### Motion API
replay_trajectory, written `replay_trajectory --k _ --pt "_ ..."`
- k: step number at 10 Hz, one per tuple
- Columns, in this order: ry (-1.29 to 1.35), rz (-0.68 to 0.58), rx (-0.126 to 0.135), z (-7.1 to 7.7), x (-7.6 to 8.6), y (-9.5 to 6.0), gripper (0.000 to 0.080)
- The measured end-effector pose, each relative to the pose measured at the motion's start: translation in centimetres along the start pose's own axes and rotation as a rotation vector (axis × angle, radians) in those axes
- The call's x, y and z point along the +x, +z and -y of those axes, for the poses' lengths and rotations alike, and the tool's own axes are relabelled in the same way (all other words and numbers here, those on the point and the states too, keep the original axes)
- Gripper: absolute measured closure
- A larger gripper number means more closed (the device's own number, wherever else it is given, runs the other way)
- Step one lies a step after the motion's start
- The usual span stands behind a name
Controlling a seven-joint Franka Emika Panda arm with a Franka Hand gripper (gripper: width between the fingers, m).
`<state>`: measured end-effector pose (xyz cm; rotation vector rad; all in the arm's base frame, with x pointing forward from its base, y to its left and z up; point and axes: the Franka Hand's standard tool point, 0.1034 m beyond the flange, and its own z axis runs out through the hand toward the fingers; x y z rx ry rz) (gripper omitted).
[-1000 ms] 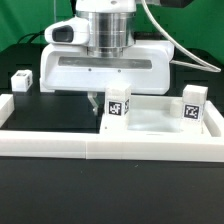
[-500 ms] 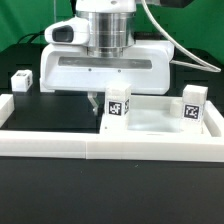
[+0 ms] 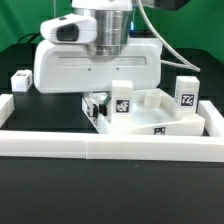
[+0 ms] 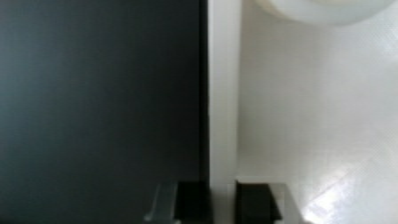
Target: Assemble square table
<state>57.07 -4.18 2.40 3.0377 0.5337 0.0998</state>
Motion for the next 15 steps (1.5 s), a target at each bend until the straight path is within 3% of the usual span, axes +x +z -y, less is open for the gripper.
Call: replay_trajectory --k 3,6,11,13,15 --pt "-0.209 0.014 -0.016 -0.6 -0.1 0.0 0.0741" --pt "-0.536 0.014 -0.038 -1.3 1.1 -0.6 0.0741" --pt "-0.788 0.050 -0.060 -2.1 0.7 -0.6 0.0741" --pt "-1.101 0.094 -0.108 -0.5 2.0 -0.4 0.0741" --pt "-1.312 0.129 -0.129 0.1 2.7 -0.2 0.0741"
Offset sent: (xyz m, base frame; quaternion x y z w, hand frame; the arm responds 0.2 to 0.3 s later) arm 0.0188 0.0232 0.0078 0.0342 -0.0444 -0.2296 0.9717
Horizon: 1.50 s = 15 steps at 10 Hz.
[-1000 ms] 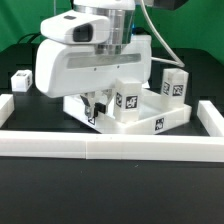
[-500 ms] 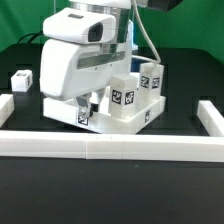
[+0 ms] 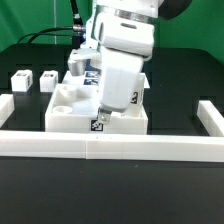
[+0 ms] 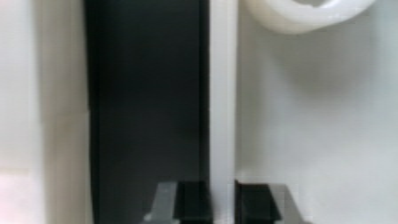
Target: Assemble square table
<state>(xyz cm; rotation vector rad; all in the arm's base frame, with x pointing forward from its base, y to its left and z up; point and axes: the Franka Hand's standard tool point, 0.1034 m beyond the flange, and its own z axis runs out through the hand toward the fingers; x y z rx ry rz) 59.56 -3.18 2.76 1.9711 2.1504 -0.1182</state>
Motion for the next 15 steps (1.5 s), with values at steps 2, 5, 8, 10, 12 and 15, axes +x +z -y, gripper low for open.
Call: replay_trajectory --k 2,5,8,10,12,15 --pt "-0.101 0.010 -0.001 0.0 -0.4 0.0 0.0741" --pt "-0.253 0.025 -0.003 0.0 -0.9 0.0 0.0741" --pt "-0.430 0.051 -0.015 -0.4 0.2 -0.3 0.0741" --pt "-0.491 0.071 -0.022 -0.3 1.4 -0.6 0.0739" --pt "-0.521 0.108 0.055 -0.3 3.3 -1.2 0.0739" --pt "-0.659 0.163 0.168 -0.5 7.3 -2.1 0.0739"
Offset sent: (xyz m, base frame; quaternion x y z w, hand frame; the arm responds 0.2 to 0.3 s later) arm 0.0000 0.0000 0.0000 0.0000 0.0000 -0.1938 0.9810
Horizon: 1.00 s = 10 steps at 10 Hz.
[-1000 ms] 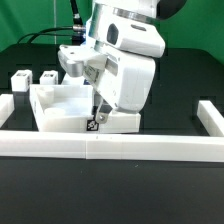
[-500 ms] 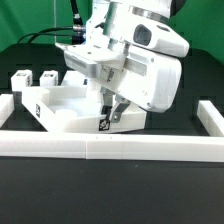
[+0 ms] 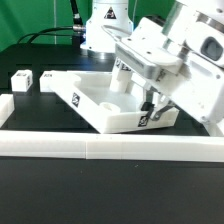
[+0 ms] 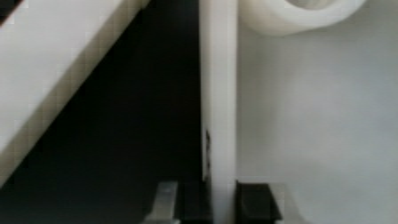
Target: Assemble square table
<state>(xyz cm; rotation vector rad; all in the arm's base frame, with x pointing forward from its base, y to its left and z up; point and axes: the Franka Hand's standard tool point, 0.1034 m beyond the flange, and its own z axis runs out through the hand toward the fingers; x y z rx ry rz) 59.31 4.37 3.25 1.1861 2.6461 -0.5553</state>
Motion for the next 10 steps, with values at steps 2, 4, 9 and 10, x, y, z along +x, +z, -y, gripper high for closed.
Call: replay_trajectory --k 2,4,9,10 --pt "-0.136 -0.009 0.032 1.0 0.0 0.6 0.0739" --pt "-0.229 0.000 0.089 1.9 0.6 0.6 0.0739" --pt "-0.563 -0.084 0.185 2.6 0.9 0.6 0.0739" --pt "-0.552 -0.084 0.186 2.7 0.9 0.7 0.0739"
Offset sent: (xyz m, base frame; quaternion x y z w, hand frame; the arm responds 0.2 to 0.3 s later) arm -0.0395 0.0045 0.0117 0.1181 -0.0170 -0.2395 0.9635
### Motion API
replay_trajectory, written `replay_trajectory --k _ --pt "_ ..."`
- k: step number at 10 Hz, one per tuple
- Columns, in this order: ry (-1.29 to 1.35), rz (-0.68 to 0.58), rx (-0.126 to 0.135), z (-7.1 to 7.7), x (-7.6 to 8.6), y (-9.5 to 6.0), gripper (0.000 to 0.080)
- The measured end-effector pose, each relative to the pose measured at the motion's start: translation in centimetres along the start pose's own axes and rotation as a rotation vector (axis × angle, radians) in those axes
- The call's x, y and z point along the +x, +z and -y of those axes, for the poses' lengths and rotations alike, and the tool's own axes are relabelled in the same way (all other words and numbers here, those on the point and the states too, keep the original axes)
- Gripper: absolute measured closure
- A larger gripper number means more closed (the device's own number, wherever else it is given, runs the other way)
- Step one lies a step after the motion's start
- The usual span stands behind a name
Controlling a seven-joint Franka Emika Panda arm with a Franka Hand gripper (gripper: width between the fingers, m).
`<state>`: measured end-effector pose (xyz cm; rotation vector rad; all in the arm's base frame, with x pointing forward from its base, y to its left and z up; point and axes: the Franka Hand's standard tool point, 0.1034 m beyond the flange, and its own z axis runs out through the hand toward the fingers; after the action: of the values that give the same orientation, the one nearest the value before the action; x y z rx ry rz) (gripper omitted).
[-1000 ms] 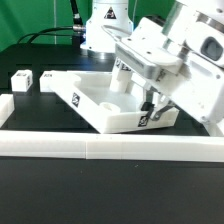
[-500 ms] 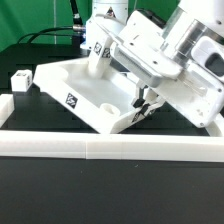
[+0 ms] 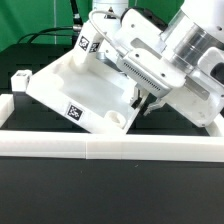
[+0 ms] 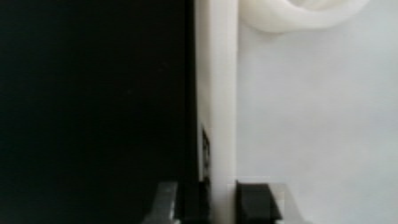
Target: Assemble square table
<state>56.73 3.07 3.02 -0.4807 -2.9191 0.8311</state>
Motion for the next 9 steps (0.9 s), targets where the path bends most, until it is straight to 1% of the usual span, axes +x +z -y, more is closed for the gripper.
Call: replay_trajectory --k 5,6,7,8,9 --pt "0.003 -0.006 0.000 0.3 -0.1 0.4 0.0739" --pt "-0.066 0.004 -0.071 0.7 -0.1 0.7 0.0739" --pt "-0.063 0.004 -0.086 1.4 -0.2 0.7 0.0739" --pt "-0.090 -0.001 -0.095 1.6 -0.3 0.9 0.0739" --pt "-0.104 -0.001 -0.109 1.8 -0.3 1.0 0.0739"
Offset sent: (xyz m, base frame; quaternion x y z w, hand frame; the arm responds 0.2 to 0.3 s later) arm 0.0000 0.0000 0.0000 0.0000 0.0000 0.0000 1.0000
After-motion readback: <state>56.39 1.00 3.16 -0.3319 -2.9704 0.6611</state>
